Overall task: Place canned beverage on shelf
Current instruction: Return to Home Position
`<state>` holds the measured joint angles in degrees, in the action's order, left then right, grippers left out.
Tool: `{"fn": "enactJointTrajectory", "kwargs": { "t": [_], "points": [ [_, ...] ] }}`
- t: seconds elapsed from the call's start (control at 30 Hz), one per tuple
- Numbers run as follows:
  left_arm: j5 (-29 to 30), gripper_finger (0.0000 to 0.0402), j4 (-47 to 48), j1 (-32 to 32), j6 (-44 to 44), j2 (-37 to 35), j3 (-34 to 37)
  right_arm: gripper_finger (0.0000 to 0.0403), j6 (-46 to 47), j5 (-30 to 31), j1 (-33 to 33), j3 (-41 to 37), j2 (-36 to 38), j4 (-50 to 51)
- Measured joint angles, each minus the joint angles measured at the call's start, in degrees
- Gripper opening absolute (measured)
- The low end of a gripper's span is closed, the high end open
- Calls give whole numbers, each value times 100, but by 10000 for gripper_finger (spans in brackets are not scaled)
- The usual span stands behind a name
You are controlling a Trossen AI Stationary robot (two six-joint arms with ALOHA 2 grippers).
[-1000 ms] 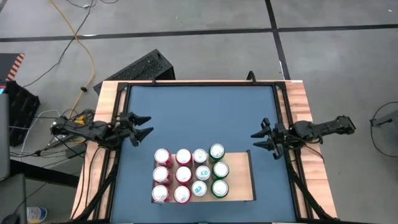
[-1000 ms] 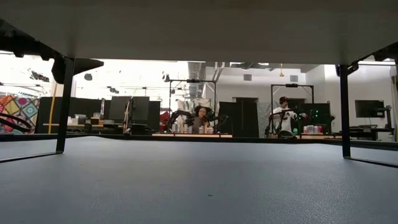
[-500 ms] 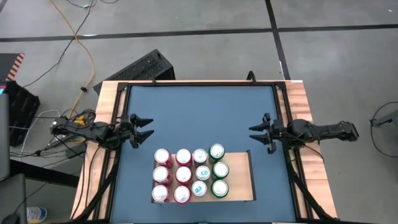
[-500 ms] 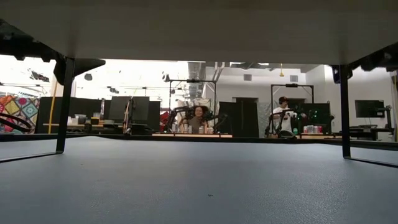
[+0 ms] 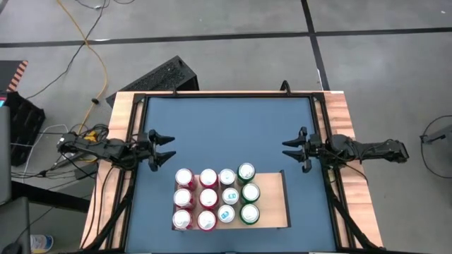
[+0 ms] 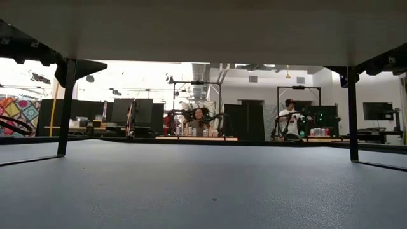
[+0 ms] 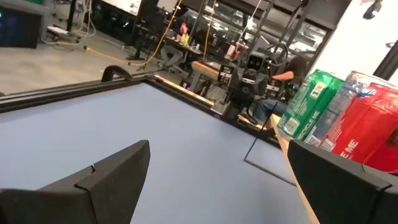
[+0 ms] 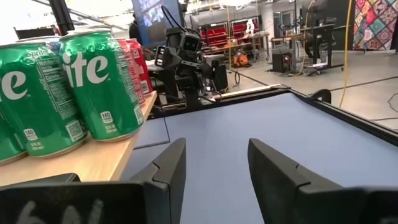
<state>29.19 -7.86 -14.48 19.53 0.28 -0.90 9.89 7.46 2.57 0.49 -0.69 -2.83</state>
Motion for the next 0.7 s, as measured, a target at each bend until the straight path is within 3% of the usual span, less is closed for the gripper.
{"fn": "enactJointTrajectory", "kwargs": {
  "t": [0.2, 0.7],
  "points": [
    [3, 368, 462, 2, -35, -1, -17, 166, 15, 0, 0, -1, 0, 14],
    [-9, 368, 518, 0, -186, 19, -31, 166, 15, 0, 0, -2, 0, 33]
  ]
}}
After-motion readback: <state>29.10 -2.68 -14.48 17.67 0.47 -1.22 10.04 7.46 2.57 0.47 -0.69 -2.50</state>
